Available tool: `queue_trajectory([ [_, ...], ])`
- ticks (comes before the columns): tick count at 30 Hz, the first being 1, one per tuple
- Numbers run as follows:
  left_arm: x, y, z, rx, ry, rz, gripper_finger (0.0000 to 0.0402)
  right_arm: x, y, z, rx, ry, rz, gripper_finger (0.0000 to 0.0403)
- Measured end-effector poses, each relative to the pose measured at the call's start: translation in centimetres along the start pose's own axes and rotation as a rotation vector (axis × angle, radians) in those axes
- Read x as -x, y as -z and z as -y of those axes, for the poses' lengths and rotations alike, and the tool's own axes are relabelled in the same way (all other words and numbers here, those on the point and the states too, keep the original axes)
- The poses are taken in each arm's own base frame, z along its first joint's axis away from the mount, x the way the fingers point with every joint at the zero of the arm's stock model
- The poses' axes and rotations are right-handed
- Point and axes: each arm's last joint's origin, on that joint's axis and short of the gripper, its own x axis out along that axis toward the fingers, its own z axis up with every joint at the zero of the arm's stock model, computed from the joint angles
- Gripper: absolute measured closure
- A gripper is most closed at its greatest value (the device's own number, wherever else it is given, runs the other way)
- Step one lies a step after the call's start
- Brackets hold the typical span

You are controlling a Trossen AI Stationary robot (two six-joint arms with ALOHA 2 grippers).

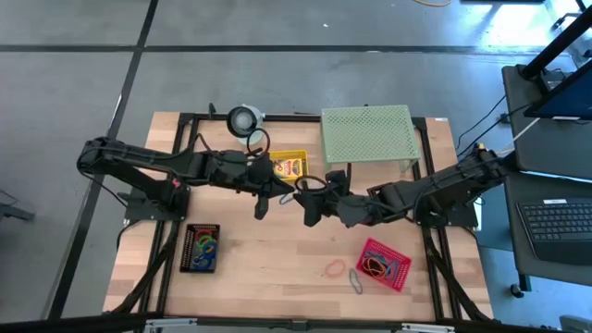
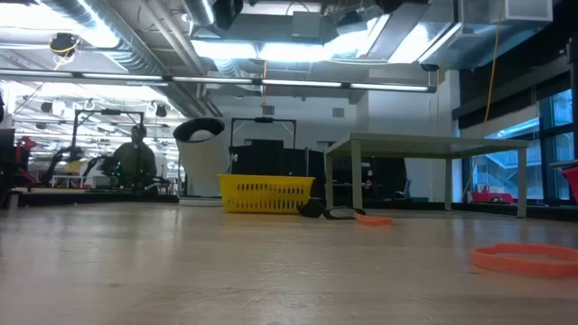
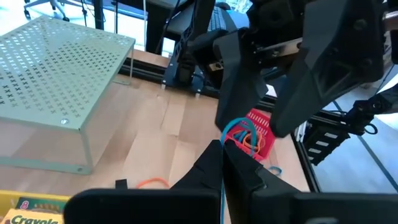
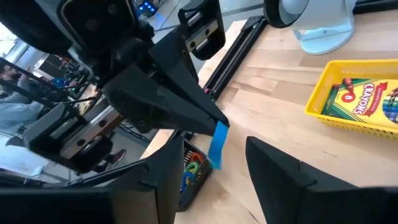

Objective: Pick & Place Office Desk Supplies
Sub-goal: Put the blue rubber band into the red bin

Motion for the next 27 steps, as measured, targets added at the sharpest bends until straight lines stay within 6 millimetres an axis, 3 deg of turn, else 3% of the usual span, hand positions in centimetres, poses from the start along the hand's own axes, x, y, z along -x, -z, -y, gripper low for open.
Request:
queue_trajectory([
  [8,0.0,0.0,0.0,0.003,0.0,0.0,0.04,-1.1,0.6,0.1,-0.002,-0.011,-0.033,0.0273],
  [14,0.0,0.0,0.0,0.004,0.001,-0.001,0.04,-1.2,0.7,0.1,0.03,-0.011,-0.024,0.0387],
  [27,0.0,0.0,0.0,0.005,0.0,-0.005,0.0399,-1.1,0.6,0.1,0.035,0.001,0.001,0.0401],
])
